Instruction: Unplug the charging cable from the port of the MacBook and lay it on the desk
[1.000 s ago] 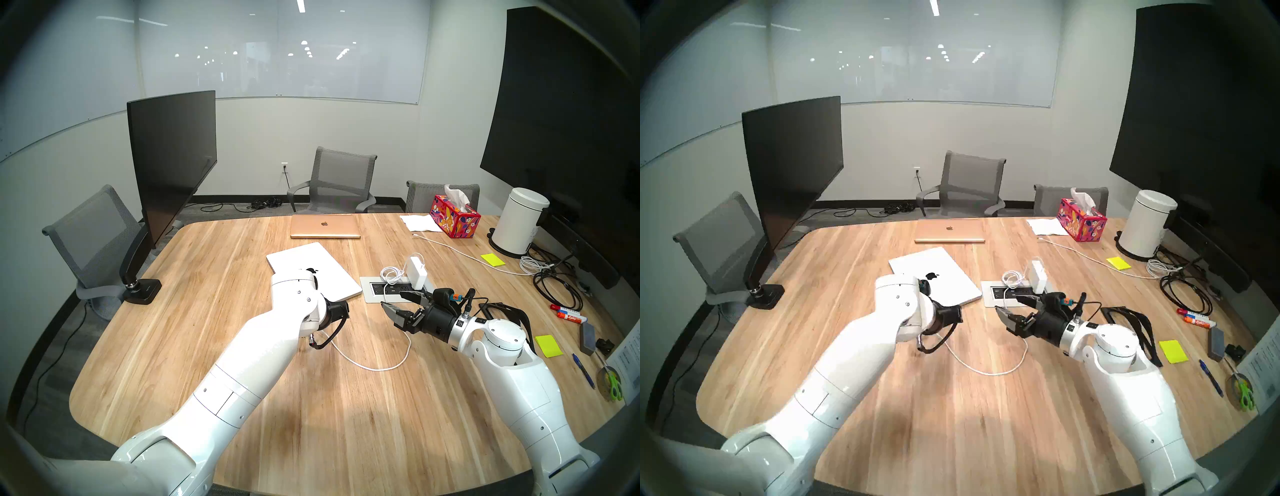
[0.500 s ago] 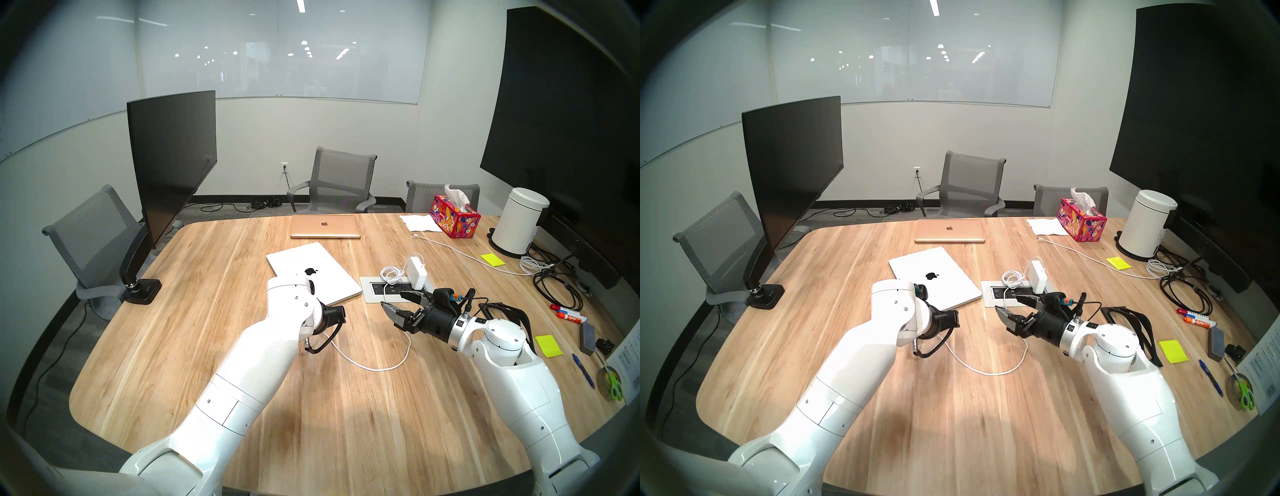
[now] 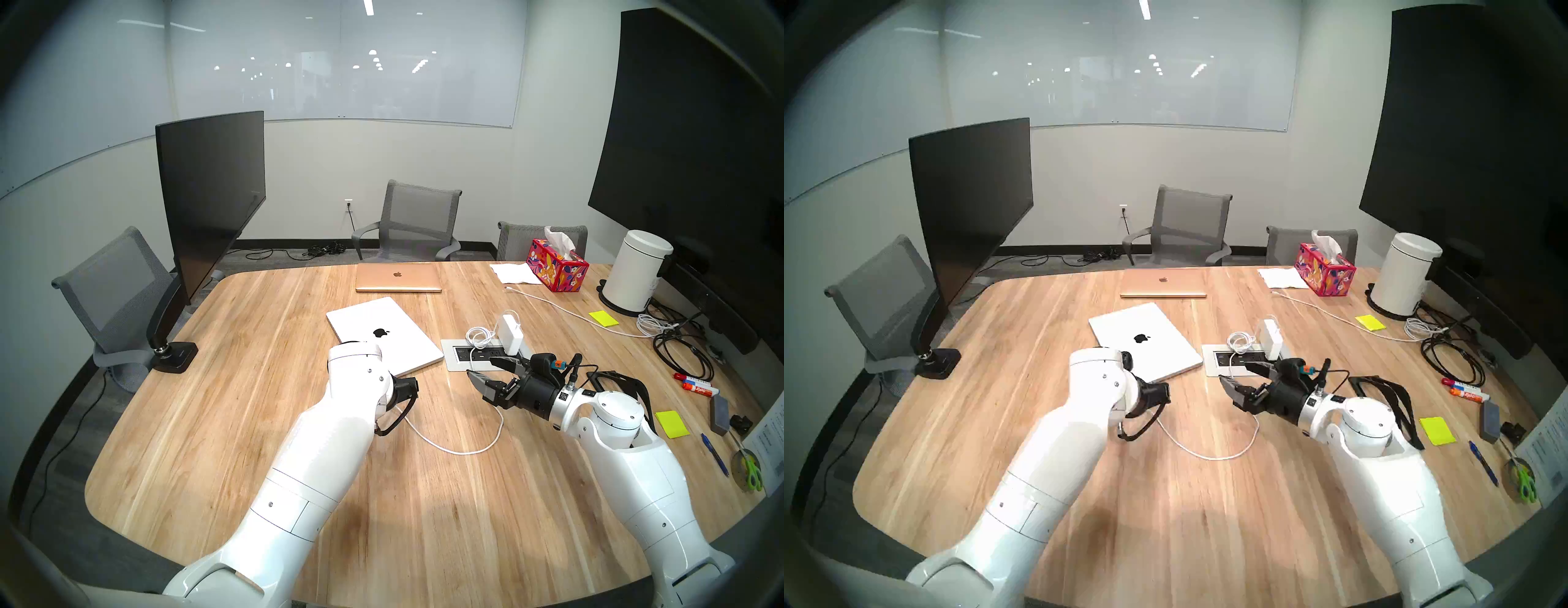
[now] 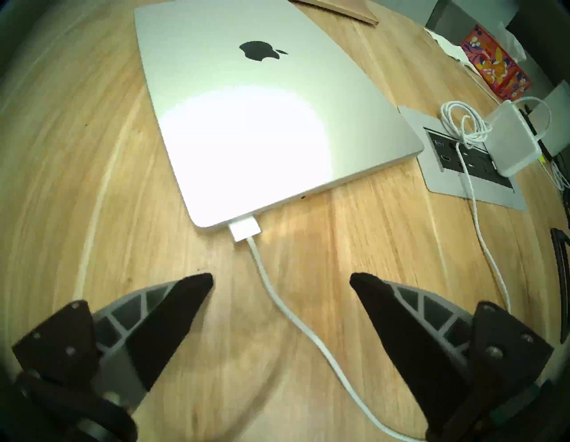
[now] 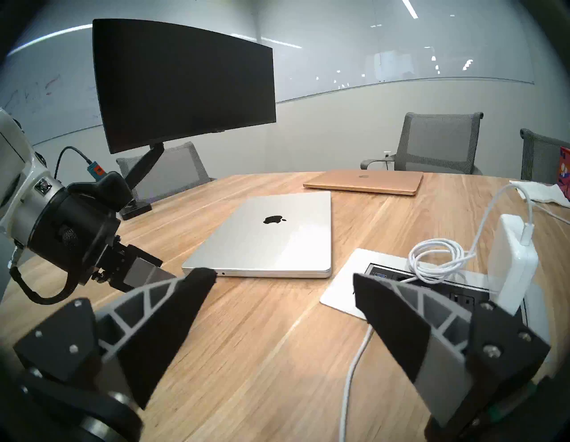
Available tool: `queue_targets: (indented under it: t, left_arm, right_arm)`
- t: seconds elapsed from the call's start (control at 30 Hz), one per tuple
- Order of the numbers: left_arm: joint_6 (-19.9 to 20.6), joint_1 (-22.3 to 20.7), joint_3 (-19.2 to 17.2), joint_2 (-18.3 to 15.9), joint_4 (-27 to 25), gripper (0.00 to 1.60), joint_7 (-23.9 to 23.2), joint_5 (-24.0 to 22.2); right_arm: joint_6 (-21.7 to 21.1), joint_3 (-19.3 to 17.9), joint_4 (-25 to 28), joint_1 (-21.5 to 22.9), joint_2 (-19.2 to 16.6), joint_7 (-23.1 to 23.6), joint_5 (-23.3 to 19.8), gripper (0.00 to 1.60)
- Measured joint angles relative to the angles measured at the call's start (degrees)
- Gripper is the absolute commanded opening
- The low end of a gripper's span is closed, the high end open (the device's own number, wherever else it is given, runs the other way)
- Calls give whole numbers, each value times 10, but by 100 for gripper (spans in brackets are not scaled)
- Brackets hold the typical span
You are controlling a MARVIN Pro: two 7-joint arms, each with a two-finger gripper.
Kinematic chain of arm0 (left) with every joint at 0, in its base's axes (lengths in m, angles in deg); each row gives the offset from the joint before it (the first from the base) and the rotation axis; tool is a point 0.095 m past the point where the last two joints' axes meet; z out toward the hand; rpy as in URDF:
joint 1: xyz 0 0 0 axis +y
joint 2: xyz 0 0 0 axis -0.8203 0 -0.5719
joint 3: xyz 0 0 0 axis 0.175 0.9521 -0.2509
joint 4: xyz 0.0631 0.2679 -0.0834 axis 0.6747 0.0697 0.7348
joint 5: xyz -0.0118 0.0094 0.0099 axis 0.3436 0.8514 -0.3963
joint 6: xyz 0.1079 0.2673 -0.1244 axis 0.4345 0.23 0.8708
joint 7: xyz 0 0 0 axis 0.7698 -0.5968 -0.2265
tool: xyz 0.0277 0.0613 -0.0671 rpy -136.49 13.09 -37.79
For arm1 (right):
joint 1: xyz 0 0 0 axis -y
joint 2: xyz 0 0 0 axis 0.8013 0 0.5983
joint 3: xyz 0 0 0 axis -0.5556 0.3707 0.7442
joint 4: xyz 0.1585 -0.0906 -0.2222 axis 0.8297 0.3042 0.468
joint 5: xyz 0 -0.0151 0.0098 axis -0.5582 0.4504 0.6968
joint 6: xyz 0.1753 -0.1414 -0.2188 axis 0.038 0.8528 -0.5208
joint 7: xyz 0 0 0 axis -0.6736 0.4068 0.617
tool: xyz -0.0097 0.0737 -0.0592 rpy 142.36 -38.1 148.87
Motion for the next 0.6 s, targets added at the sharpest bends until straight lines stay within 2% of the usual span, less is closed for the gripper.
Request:
queue_targets:
  t: [0.13, 0.17, 0.43, 0.47, 0.53, 0.57, 0.6]
  left_arm:
    - [0, 5, 3, 5, -1, 139, 0, 12]
    - [0, 6, 6, 6, -2, 134, 0, 15]
    - [0, 15, 17, 12, -6, 127, 0, 32]
    - [0, 16, 18, 12, -6, 110, 0, 33]
    - [0, 17, 19, 13, -6, 110, 0, 36]
    - [0, 17, 20, 13, -6, 82, 0, 37]
    - [0, 17, 20, 14, -6, 82, 0, 39]
  right_arm:
    - [0, 0, 0, 0, 0, 0, 0, 160]
    - [0, 0, 0, 0, 0, 0, 0, 160]
    - [0, 0, 0, 0, 0, 0, 0, 160]
    - [0, 0, 0, 0, 0, 0, 0, 160]
    - [0, 0, 0, 0, 0, 0, 0, 160]
    - [0, 0, 0, 0, 0, 0, 0, 160]
    - [0, 0, 0, 0, 0, 0, 0, 160]
